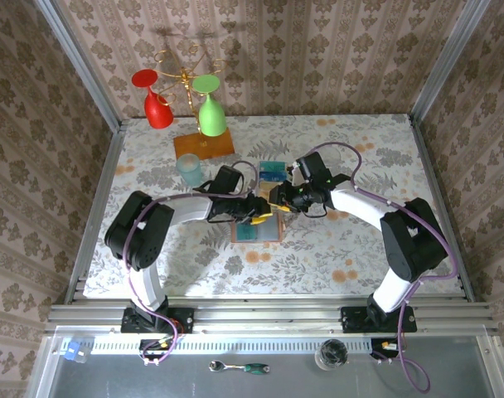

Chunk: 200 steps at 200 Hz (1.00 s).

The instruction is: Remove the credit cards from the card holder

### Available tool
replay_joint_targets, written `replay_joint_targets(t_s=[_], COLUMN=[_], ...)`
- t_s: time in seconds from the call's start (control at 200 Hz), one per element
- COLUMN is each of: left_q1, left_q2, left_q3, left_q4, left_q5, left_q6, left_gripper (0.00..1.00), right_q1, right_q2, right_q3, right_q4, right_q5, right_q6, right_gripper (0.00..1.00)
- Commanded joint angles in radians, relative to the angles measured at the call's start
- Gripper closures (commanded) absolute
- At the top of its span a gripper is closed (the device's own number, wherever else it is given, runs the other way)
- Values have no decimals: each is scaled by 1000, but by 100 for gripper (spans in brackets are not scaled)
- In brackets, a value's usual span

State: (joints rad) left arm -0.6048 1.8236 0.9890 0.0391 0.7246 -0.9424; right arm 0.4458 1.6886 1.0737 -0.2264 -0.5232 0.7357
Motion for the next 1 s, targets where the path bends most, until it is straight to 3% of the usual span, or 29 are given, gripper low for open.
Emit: replay_joint_targets(t_s=[0.0,0.605,0.995], left_q1=[34,172,187], left_q2=[-58,-150,-179], left_q3=[-21,-232,-277], left_q4=[19,35,-1], left_q5=[19,4,-22], left_q6=[22,62,93], left_gripper=[65,80,92], right_q1=[10,105,158], right_q2=[8,159,244], right_q3=[12,102,123], right_q4=[-56,-63,-12], right_q5=[-3,-29,-52], right_q6=[-12,13,47], right_gripper=[62,62,62])
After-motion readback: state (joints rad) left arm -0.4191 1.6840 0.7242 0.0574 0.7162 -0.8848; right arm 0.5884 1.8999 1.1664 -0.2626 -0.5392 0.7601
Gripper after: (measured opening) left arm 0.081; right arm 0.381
